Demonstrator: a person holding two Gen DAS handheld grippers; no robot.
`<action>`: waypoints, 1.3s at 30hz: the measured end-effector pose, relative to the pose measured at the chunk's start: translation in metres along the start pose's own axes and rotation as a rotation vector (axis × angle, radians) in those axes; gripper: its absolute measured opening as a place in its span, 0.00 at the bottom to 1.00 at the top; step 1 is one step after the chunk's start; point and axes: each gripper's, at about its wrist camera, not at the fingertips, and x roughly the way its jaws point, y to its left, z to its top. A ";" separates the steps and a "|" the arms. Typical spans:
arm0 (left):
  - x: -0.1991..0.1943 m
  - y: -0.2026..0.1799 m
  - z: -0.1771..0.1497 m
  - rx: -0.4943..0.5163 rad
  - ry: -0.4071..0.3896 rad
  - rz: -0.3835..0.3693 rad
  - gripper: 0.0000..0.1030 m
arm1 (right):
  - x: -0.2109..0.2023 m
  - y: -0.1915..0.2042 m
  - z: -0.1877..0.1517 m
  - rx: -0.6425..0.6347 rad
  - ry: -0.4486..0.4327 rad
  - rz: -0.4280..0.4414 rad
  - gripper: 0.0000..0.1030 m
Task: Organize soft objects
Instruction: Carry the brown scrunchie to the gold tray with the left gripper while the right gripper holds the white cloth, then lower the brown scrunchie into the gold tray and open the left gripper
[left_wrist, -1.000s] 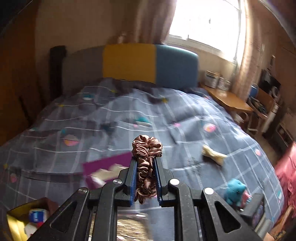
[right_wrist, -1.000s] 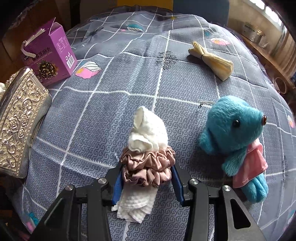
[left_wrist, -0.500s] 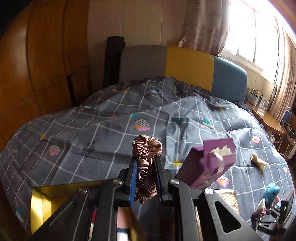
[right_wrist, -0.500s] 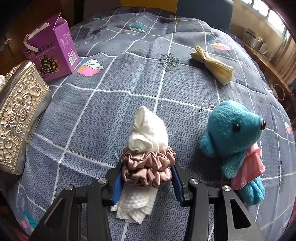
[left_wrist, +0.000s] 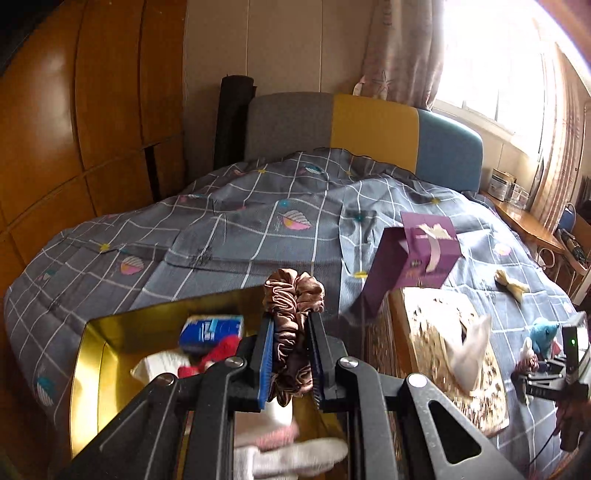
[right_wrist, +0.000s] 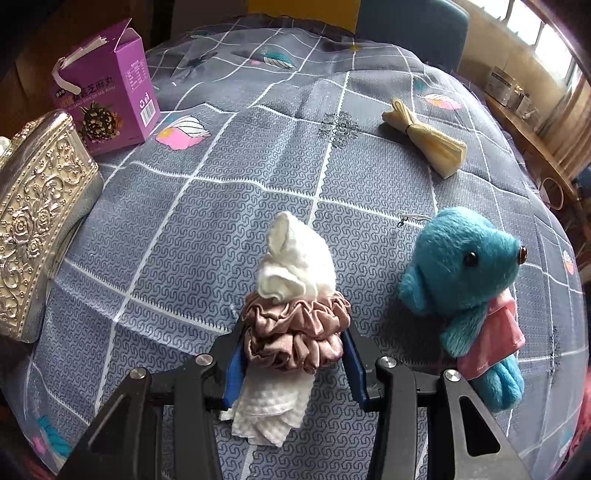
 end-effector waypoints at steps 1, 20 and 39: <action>-0.002 0.001 -0.002 0.001 -0.001 0.001 0.16 | 0.000 0.000 0.000 -0.002 -0.001 -0.002 0.45; -0.015 0.033 -0.043 -0.032 0.049 0.042 0.16 | -0.003 0.004 -0.003 -0.028 -0.020 -0.011 0.45; 0.002 0.080 -0.089 -0.127 0.196 0.110 0.20 | -0.004 0.005 -0.003 -0.037 -0.022 -0.015 0.45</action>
